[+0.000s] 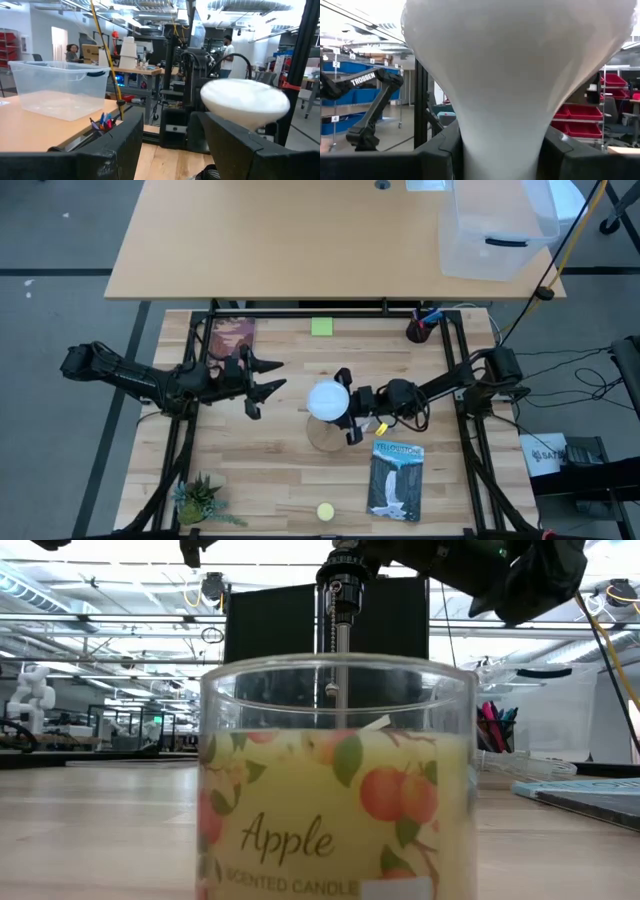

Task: Screw lightbulb
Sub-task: Insert the white lightbulb into the brown lamp

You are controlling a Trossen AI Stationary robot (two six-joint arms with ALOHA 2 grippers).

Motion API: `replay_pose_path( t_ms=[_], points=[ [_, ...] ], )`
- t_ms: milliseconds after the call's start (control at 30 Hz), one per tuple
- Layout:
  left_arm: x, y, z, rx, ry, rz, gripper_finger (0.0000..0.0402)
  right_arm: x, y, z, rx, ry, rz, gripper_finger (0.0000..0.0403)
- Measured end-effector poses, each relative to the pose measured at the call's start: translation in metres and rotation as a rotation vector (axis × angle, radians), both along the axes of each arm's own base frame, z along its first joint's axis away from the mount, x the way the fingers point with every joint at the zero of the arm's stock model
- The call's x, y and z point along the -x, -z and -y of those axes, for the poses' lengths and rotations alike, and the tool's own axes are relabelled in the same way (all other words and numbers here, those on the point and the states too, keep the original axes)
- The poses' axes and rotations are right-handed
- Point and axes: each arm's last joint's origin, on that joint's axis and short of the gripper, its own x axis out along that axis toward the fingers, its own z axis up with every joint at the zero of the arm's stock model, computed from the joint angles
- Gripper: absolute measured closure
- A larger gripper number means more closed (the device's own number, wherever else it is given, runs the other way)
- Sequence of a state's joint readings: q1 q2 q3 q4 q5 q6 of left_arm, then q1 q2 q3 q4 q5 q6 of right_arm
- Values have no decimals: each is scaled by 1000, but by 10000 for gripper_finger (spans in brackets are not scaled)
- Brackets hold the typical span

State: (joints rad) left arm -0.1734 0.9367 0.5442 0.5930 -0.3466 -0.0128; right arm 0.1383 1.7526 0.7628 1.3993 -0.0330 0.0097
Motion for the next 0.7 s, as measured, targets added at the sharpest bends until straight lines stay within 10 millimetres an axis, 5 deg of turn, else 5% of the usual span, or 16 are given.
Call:
replay_pose_path(
  t_ms=[700],
  points=[
    [2,-13,12,-37,49,46,189,-1,8,9,50,19,-20,250]
  ],
)
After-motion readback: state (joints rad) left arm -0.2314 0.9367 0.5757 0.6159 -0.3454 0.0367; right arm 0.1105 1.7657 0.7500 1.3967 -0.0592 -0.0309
